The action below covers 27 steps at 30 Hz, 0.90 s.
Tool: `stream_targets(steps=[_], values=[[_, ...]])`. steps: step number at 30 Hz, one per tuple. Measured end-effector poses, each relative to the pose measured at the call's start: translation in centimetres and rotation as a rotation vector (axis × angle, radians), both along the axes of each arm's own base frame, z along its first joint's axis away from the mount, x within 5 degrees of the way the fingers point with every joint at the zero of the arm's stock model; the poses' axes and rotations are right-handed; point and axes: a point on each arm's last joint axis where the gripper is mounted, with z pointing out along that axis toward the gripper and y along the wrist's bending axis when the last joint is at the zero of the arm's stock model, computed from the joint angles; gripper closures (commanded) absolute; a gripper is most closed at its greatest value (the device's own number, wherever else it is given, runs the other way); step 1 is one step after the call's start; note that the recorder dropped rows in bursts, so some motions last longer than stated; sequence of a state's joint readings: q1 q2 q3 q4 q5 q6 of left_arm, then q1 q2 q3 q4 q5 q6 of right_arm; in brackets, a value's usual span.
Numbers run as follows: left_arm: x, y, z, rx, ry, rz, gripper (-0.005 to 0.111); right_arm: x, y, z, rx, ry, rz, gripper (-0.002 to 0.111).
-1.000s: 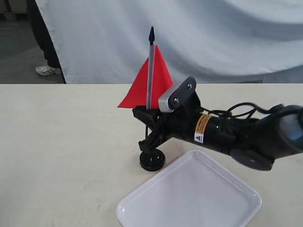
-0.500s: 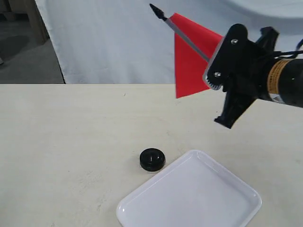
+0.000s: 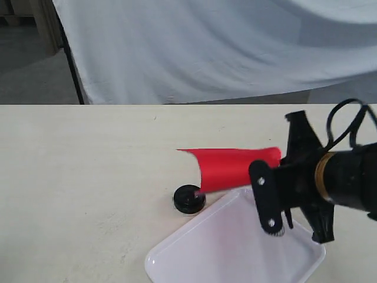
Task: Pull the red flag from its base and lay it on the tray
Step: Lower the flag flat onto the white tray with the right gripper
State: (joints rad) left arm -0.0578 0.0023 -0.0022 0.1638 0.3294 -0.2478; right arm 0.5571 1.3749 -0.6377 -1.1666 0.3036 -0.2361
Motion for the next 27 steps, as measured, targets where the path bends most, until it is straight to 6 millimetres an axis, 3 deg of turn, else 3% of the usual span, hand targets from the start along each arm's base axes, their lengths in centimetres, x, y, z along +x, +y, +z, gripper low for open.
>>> stream_targets(steps=[6,12,22,24,27], values=[[0.0,0.0,0.0,0.0,0.0,0.0,0.107,-0.9,2.4,-3.5,-0.169,0.106,0.138,0.109],[0.0,0.0,0.0,0.0,0.0,0.0,0.107,-0.8,2.8,-7.0,-0.286,0.214,0.148,0.109],[0.0,0.0,0.0,0.0,0.0,0.0,0.107,-0.8,2.8,-9.0,-0.332,0.271,0.162,0.108],[0.0,0.0,0.0,0.0,0.0,0.0,0.107,-0.8,2.9,-9.0,-0.329,0.271,0.168,0.103],[0.0,0.0,0.0,0.0,0.0,0.0,0.107,-0.8,3.0,-9.1,-0.321,0.272,0.175,0.085]])
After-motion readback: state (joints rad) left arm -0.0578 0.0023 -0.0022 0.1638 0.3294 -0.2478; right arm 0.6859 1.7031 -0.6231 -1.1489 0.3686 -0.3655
